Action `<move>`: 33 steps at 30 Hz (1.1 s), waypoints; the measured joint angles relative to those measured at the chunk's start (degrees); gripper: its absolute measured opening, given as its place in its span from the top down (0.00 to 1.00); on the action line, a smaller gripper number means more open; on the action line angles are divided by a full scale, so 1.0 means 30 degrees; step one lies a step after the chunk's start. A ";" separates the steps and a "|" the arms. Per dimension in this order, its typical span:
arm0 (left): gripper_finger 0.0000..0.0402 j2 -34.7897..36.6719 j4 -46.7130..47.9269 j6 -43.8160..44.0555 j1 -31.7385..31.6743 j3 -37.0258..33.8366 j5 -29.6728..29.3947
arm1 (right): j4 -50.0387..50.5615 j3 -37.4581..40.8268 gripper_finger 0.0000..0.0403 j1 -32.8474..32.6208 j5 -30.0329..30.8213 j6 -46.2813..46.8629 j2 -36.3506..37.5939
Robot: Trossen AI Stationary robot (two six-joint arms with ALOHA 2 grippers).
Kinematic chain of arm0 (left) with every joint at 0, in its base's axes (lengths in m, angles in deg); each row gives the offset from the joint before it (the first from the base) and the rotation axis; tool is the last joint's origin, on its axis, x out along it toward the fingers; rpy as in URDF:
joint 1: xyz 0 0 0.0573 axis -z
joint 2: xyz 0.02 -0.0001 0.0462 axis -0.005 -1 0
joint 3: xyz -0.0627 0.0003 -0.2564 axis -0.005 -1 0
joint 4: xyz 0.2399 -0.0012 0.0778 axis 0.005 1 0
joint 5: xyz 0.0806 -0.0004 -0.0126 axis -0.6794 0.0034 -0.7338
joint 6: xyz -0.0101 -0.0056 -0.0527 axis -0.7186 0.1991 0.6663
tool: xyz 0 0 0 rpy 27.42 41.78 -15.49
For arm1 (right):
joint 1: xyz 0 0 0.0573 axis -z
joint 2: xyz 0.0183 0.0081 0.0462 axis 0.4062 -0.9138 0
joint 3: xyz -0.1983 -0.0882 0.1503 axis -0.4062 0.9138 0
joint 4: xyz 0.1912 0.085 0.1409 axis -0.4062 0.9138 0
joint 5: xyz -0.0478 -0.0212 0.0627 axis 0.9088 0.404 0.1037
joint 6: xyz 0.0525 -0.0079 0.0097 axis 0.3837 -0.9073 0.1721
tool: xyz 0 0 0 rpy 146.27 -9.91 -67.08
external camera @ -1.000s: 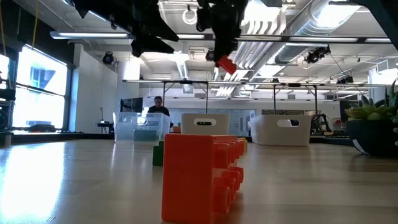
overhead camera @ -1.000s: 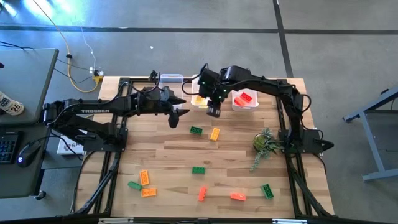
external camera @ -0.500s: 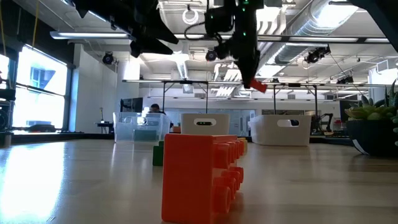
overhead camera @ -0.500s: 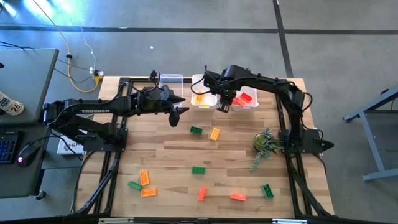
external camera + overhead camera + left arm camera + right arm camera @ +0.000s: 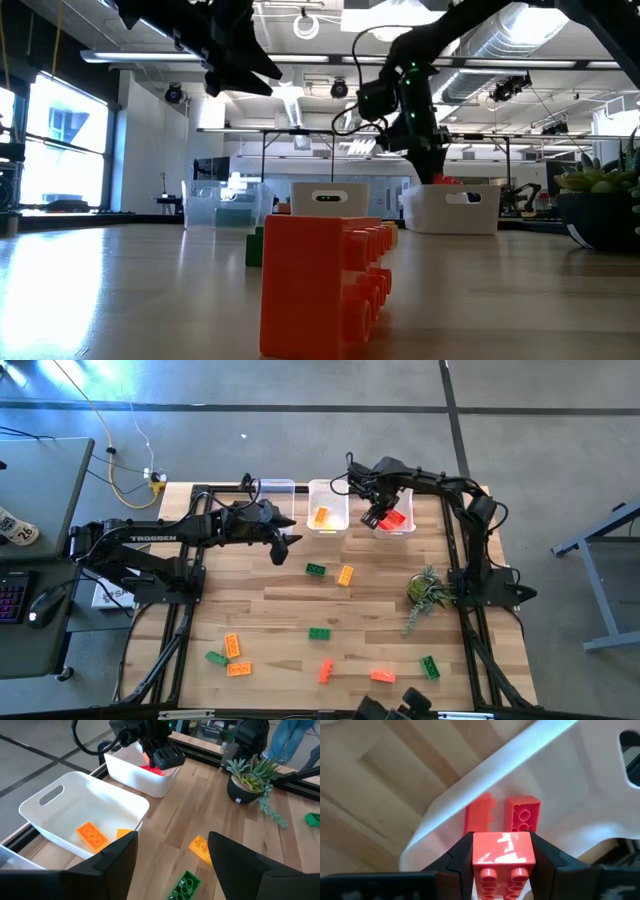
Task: Sort & place blocks by color
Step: Put the orange game piece into the right white bin, then put the yellow game piece into the left white bin
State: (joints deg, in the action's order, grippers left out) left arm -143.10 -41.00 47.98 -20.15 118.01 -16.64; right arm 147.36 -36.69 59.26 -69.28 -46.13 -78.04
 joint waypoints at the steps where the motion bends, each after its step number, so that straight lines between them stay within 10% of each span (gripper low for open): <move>1: 0.43 0.0000 0.0071 0.0000 0.0000 0.0000 0.0000 | -0.0168 0.0097 0.69 0.0168 -0.0194 0.0007 0.0000; 33: 0.43 0.0007 0.0240 0.0000 0.0000 0.0000 0.0050 | 0.3445 -0.1217 0.61 0.0692 -0.0907 0.1197 0.0231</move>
State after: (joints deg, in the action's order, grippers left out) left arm -143.08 -40.28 47.98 -20.15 118.01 -16.49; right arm 157.69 -40.34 61.33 -72.00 -42.54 -77.34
